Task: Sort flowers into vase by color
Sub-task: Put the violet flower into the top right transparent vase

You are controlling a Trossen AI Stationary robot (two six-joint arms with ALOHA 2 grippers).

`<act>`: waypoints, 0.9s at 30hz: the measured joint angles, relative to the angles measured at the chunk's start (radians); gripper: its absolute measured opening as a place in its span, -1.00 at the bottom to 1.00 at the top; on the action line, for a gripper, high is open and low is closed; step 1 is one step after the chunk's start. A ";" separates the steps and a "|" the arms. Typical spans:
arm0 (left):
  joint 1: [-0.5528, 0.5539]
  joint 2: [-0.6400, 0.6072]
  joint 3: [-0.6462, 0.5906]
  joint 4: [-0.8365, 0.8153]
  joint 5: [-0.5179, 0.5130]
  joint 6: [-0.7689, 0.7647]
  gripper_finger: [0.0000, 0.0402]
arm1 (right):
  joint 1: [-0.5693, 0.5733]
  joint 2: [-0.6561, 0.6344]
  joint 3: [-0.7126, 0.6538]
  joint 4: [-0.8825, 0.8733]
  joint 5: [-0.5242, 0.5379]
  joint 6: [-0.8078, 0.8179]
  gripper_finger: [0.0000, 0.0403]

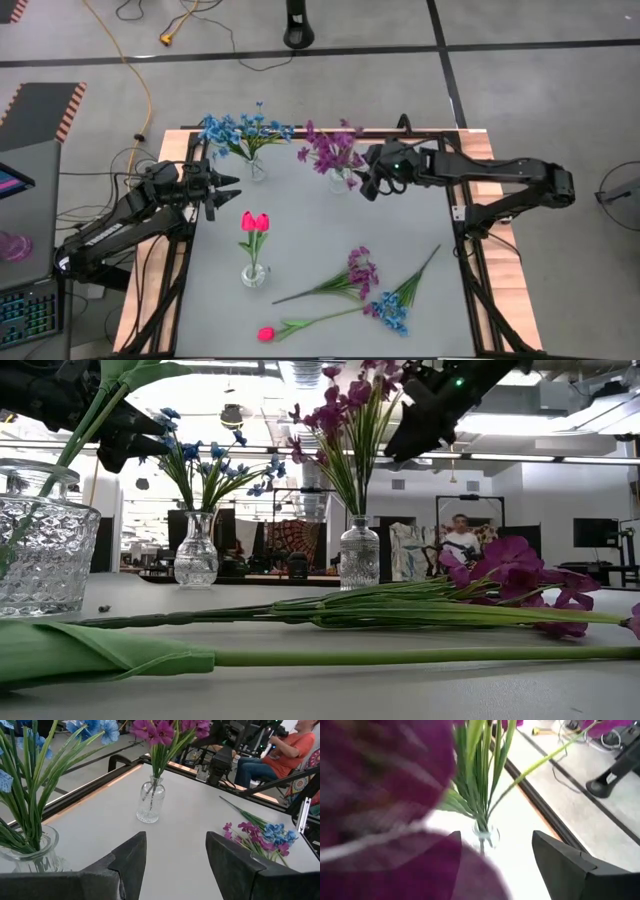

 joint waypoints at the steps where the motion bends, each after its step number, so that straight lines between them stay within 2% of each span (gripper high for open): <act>1: 0.000 0.000 0.000 0.000 0.000 0.000 -0.04 | 0.000 0.000 0.014 -0.032 0.000 -0.001 0.35; 9: 0.000 0.000 0.000 0.000 0.000 0.000 -0.04 | 0.000 0.000 0.129 -0.302 -0.002 -0.002 0.35; 21: 0.000 0.000 0.000 0.000 0.000 -0.003 -0.04 | 0.034 -0.001 0.244 -0.571 0.017 0.035 0.35; 27: 0.000 0.000 0.000 0.000 0.000 -0.003 -0.04 | 0.124 -0.001 0.245 -0.645 -0.120 0.153 0.35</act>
